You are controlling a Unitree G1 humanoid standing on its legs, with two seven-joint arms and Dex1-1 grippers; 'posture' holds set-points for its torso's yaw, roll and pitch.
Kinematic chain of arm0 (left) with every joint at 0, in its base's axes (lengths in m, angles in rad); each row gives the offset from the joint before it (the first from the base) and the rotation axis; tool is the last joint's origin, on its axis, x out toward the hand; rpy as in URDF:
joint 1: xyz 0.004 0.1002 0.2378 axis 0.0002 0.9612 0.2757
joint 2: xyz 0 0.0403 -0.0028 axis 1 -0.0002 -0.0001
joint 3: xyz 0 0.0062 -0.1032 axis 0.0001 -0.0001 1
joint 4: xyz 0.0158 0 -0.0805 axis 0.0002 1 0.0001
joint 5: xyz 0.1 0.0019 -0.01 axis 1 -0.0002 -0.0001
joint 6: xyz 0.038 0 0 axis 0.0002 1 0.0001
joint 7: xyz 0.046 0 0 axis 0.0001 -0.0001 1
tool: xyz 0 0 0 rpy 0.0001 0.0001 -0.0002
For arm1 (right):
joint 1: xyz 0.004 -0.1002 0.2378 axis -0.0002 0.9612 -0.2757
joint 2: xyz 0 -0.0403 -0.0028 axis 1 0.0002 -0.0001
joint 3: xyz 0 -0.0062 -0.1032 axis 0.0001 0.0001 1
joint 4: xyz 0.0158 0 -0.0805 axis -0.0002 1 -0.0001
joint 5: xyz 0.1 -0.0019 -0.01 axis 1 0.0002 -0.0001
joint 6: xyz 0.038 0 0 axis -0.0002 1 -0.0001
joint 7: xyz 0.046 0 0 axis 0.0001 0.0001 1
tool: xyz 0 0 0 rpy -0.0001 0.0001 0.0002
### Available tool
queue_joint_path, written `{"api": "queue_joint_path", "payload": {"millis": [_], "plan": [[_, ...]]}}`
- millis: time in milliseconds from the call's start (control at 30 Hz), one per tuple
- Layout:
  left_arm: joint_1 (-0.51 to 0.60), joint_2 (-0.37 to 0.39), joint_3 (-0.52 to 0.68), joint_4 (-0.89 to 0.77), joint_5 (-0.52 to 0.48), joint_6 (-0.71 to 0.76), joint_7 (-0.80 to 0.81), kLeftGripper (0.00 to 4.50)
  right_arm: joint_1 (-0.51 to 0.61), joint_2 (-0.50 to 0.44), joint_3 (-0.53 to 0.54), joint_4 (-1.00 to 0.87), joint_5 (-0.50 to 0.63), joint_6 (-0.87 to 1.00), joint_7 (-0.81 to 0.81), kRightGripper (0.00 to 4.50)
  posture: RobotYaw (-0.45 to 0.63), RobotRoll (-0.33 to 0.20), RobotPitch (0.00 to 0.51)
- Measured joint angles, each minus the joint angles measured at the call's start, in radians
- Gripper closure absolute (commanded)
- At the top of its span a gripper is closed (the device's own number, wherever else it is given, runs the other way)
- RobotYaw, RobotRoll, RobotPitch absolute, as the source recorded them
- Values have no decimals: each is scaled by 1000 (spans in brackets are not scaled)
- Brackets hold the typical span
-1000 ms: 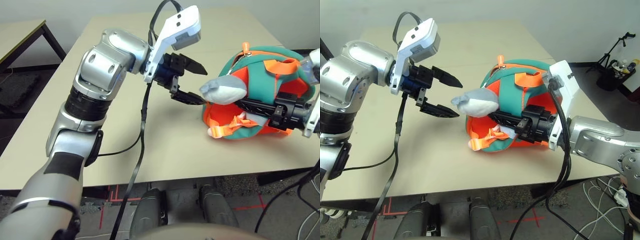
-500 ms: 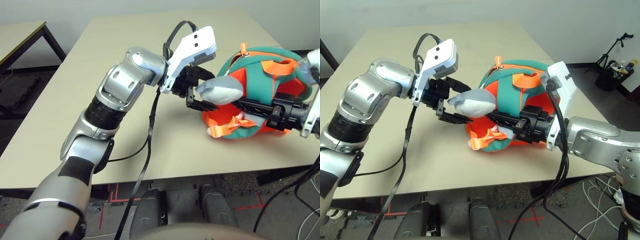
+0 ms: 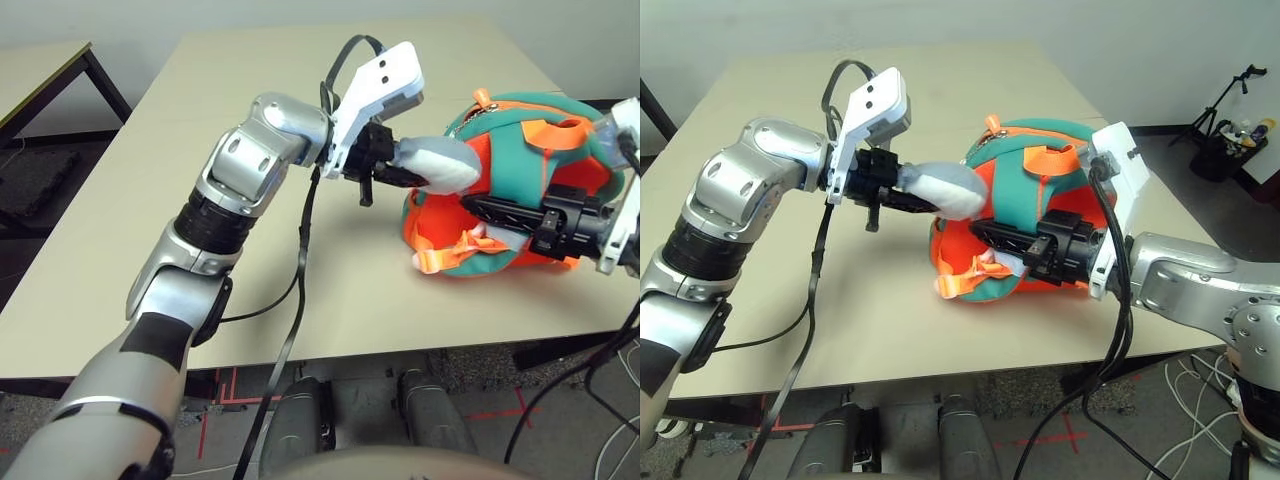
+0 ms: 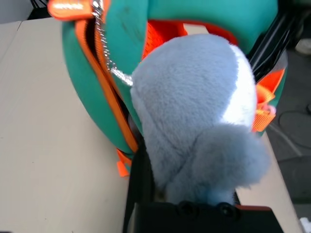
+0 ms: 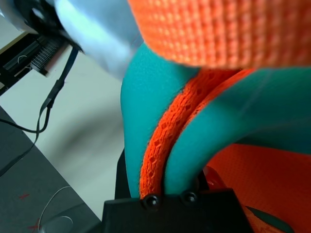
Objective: Put the pencil case into the backpack and zip it.
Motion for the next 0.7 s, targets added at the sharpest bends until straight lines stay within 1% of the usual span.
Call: {"api": "queue_joint_path", "payload": {"millis": [167, 300, 400, 500, 567, 700], "plan": [[-73, 76, 88, 55, -56, 65, 3, 4128, -4, 9, 15, 0, -15, 7, 15, 4397, -64, 0, 66], [-70, 146, 105, 109, -62, 98, -3, 4133, -6, 16, 20, 0, -20, 8, 25, 4397, -59, 0, 63], [-17, 193, 105, 107, -72, 121, -14, 4134, -10, 19, 23, 0, -25, 9, 33, 4397, -58, 0, 62], [75, 218, 104, 89, -85, 139, -16, 4135, -16, 24, 25, 0, -31, 10, 34, 4397, -55, 0, 62], [138, 220, 95, 73, -89, 152, -14, 4137, -19, 26, 26, 1, -34, 11, 34, 4397, -54, 0, 62], [218, 211, 72, 52, -85, 148, 13, 4137, -26, 33, 27, 1, -37, 17, 34, 4397, -59, 0, 65]]}}
